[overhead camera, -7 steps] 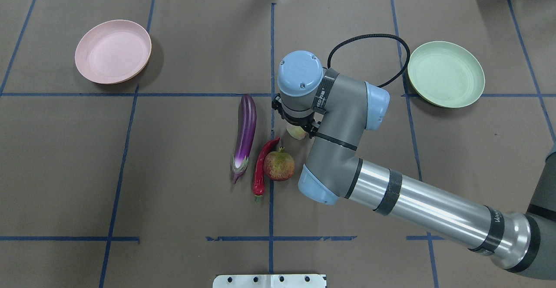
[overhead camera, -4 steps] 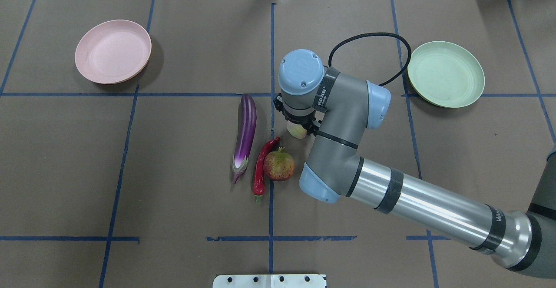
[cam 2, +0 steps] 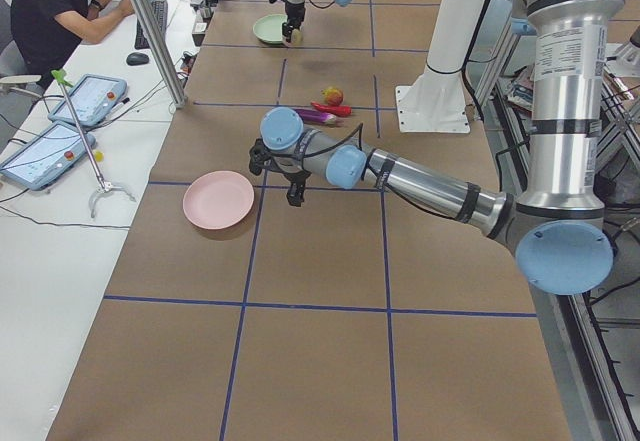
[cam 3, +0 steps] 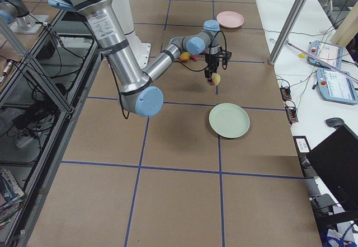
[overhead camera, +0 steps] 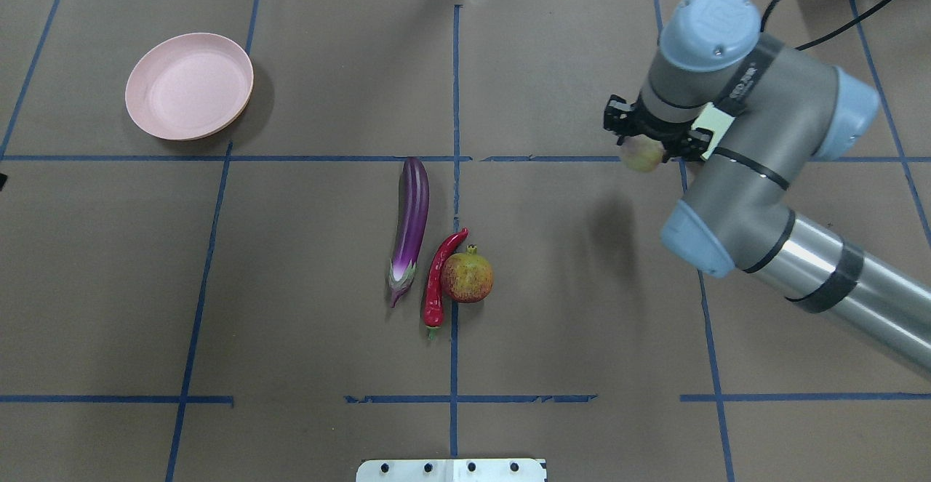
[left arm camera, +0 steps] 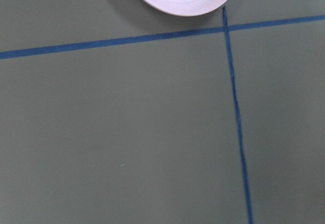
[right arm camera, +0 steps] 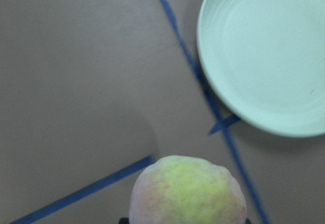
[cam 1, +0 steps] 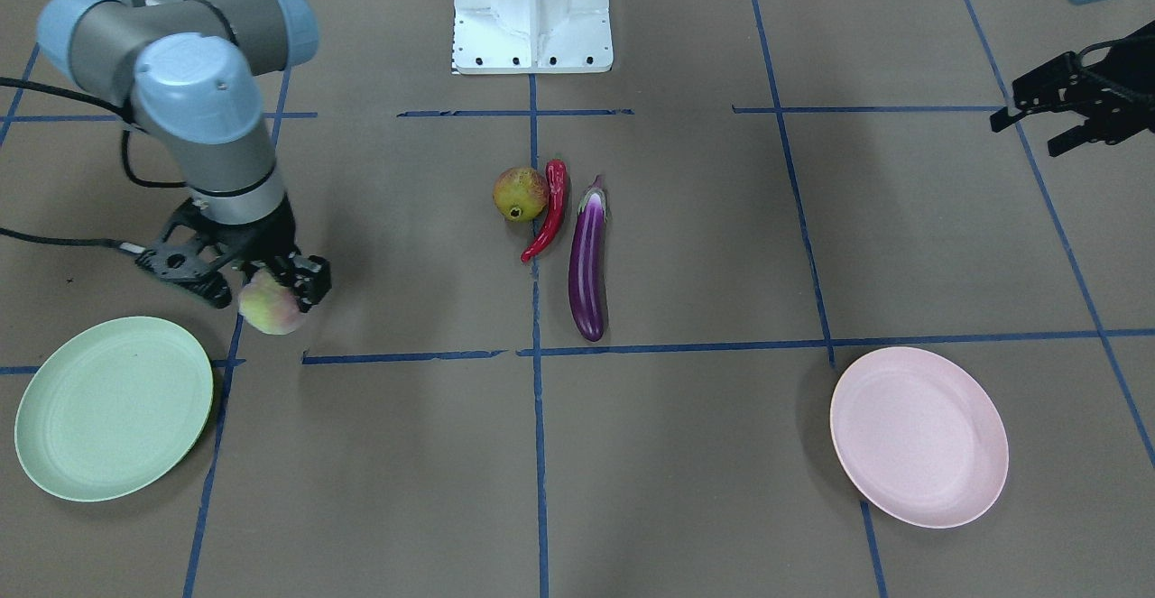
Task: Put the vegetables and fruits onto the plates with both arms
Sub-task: 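Carry the peach onto the green plate with right gripper while left arm reaches in, then grasp the purple eggplant with left gripper while right gripper returns to pomegranate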
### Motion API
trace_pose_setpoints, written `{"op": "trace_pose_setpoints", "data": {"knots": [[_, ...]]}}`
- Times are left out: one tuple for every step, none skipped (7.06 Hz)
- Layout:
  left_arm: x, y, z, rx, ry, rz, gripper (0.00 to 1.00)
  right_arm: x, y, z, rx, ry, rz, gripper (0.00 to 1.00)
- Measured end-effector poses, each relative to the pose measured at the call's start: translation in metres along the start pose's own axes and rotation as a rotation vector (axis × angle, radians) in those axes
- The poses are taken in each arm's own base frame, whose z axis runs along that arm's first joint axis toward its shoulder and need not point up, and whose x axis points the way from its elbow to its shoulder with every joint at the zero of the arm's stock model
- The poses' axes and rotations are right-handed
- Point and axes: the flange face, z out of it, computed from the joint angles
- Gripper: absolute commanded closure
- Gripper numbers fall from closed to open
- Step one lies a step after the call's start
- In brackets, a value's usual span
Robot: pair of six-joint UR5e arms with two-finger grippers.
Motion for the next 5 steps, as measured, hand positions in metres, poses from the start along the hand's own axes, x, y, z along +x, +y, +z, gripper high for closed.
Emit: {"op": "trace_pose_setpoints", "data": {"knots": [[0.057, -0.023, 0.031, -0.009, -0.022, -0.033, 0.00, 0.059, -0.044, 0.009, -0.012, 0.043, -0.096, 1.00], [0.117, -0.037, 0.064, 0.006, -0.060, -0.061, 0.00, 0.108, -0.080, 0.023, -0.049, 0.075, -0.182, 0.99], [0.177, -0.040, 0.104, 0.037, -0.104, -0.086, 0.00, 0.136, -0.102, 0.045, -0.082, 0.088, -0.234, 0.96], [0.237, -0.030, 0.158, 0.074, -0.154, -0.100, 0.00, 0.152, -0.117, 0.072, -0.093, 0.068, -0.262, 0.39], [0.287, -0.019, 0.212, 0.108, -0.197, -0.103, 0.00, 0.162, -0.124, 0.094, -0.094, 0.025, -0.282, 0.00]]}}
